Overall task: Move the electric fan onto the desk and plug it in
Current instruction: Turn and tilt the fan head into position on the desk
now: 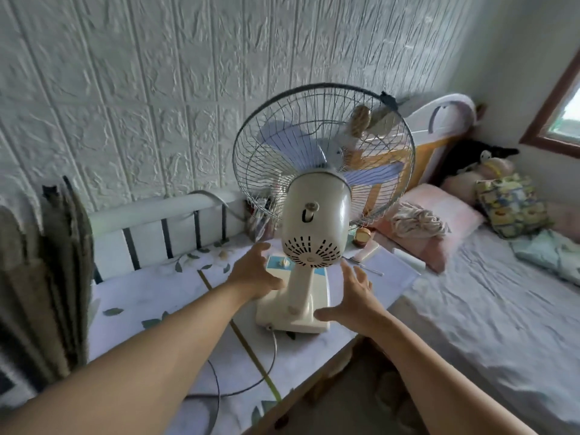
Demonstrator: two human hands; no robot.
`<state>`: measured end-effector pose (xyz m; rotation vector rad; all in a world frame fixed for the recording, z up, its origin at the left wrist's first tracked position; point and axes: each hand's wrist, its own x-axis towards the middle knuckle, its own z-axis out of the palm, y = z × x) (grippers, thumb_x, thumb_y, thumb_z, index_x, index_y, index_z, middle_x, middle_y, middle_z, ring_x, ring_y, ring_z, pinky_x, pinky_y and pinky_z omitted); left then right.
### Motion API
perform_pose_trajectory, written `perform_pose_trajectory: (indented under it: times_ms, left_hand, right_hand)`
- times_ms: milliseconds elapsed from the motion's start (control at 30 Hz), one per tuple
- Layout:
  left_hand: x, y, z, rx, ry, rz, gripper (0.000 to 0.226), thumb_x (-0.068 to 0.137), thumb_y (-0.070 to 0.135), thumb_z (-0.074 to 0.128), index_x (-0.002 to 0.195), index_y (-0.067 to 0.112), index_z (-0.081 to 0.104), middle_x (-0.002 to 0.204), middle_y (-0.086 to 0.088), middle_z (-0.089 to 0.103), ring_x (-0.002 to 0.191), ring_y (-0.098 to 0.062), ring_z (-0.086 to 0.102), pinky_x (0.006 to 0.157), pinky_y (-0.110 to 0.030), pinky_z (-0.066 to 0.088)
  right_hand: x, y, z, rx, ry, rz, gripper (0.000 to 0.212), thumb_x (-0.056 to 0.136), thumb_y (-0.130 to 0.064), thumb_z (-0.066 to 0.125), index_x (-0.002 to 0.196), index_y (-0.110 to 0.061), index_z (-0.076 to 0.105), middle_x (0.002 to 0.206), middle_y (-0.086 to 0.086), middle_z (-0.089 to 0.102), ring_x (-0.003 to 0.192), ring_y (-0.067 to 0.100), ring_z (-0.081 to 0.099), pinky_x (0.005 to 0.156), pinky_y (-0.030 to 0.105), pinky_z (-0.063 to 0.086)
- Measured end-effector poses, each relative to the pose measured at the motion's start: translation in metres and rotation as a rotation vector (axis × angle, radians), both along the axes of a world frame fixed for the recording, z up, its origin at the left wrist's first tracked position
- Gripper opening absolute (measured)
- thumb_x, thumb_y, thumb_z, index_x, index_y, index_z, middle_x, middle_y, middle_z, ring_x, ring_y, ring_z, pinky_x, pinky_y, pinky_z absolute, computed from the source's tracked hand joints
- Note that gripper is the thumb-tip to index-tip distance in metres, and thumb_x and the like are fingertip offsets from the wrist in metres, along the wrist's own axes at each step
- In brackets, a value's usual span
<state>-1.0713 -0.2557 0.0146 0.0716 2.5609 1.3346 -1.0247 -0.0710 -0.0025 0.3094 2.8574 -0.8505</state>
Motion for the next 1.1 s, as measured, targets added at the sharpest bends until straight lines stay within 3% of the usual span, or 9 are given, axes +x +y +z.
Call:
perform_pose_trajectory:
  times_ms: [200, 367, 467, 567, 667, 733, 833, 967, 1100]
  left_hand:
    - [-0.002, -0.016, 0.025, 0.074, -0.003, -0.042, 0.084, 0.074, 0.005, 0.076, 0.144, 0.018, 0.033, 0.143, -0.011, 0.047, 0.125, -0.024, 0.051, 0.083, -0.024, 0.042]
    - [-0.014, -0.028, 0.038, 0.160, -0.004, -0.132, 0.078, 0.073, -0.001, 0.075, 0.141, 0.013, 0.039, 0.138, -0.012, 0.051, 0.122, -0.027, 0.052, 0.093, -0.031, 0.046]
    - [-0.024, -0.038, 0.037, 0.163, 0.014, -0.200, 0.073, 0.074, -0.002, 0.073, 0.138, 0.012, 0.042, 0.135, -0.013, 0.053, 0.121, -0.026, 0.054, 0.089, -0.029, 0.047]
    - [-0.037, -0.043, 0.032, 0.187, -0.013, -0.255, 0.071, 0.076, -0.002, 0.071, 0.138, 0.015, 0.041, 0.134, -0.012, 0.053, 0.121, -0.026, 0.053, 0.096, -0.034, 0.048]
    - [-0.048, -0.046, 0.024, 0.227, -0.041, -0.289, 0.067, 0.076, -0.006, 0.067, 0.135, 0.015, 0.043, 0.131, -0.012, 0.054, 0.120, -0.027, 0.053, 0.095, -0.036, 0.049]
    - [-0.056, -0.044, 0.017, 0.253, -0.051, -0.311, 0.064, 0.075, -0.010, 0.066, 0.131, 0.013, 0.047, 0.130, -0.014, 0.054, 0.119, -0.031, 0.054, 0.097, -0.042, 0.049]
    - [-0.068, -0.035, 0.007, 0.266, -0.040, -0.348, 0.058, 0.076, -0.011, 0.065, 0.129, 0.007, 0.049, 0.130, -0.019, 0.055, 0.120, -0.035, 0.056, 0.102, -0.048, 0.045]
    - [-0.077, -0.022, 0.000, 0.285, -0.058, -0.314, 0.051, 0.081, -0.006, 0.061, 0.130, 0.008, 0.052, 0.131, -0.014, 0.058, 0.120, -0.031, 0.057, 0.096, -0.040, 0.048]
    - [-0.086, -0.009, -0.009, 0.276, -0.024, -0.326, 0.046, 0.085, -0.002, 0.059, 0.129, 0.004, 0.052, 0.130, -0.015, 0.059, 0.119, -0.028, 0.058, 0.095, -0.034, 0.047]
  right_hand:
    - [0.017, -0.024, 0.052, -0.256, 0.189, -0.088, 0.114, 0.069, -0.022, 0.082, 0.151, -0.028, 0.004, 0.156, 0.003, 0.011, 0.146, 0.023, 0.005, 0.117, 0.048, 0.014]
    - [0.010, -0.054, 0.079, -0.343, 0.322, -0.267, 0.119, 0.055, -0.031, 0.087, 0.149, -0.025, 0.015, 0.144, 0.005, 0.024, 0.136, 0.026, 0.024, 0.115, 0.042, 0.025]
    - [0.001, -0.073, 0.086, -0.326, 0.348, -0.404, 0.116, 0.049, -0.042, 0.086, 0.144, -0.027, 0.021, 0.134, 0.007, 0.035, 0.126, 0.027, 0.035, 0.109, 0.042, 0.036]
    - [-0.007, -0.090, 0.088, -0.287, 0.391, -0.542, 0.101, 0.053, -0.042, 0.087, 0.134, -0.025, 0.030, 0.120, 0.008, 0.042, 0.111, 0.026, 0.044, 0.102, 0.039, 0.042]
    - [-0.017, -0.106, 0.085, -0.269, 0.441, -0.642, 0.118, 0.037, -0.055, 0.083, 0.137, -0.030, 0.026, 0.120, 0.008, 0.048, 0.107, 0.028, 0.052, 0.097, 0.045, 0.049]
    - [-0.021, -0.113, 0.085, -0.223, 0.436, -0.693, 0.121, 0.039, -0.055, 0.085, 0.140, -0.032, 0.023, 0.123, 0.007, 0.049, 0.112, 0.029, 0.053, 0.096, 0.044, 0.049]
    - [-0.026, -0.114, 0.085, -0.144, 0.463, -0.735, 0.108, 0.052, -0.047, 0.086, 0.141, -0.027, 0.027, 0.123, 0.006, 0.050, 0.110, 0.026, 0.052, 0.091, 0.036, 0.048]
    - [-0.027, -0.111, 0.083, -0.106, 0.509, -0.720, 0.089, 0.056, -0.042, 0.081, 0.132, -0.025, 0.037, 0.114, 0.003, 0.053, 0.093, 0.019, 0.046, 0.074, 0.027, 0.039]
    - [-0.028, -0.110, 0.081, -0.089, 0.531, -0.723, 0.091, 0.055, -0.041, 0.081, 0.133, -0.026, 0.037, 0.103, -0.002, 0.050, 0.093, 0.018, 0.048, 0.075, 0.027, 0.041]
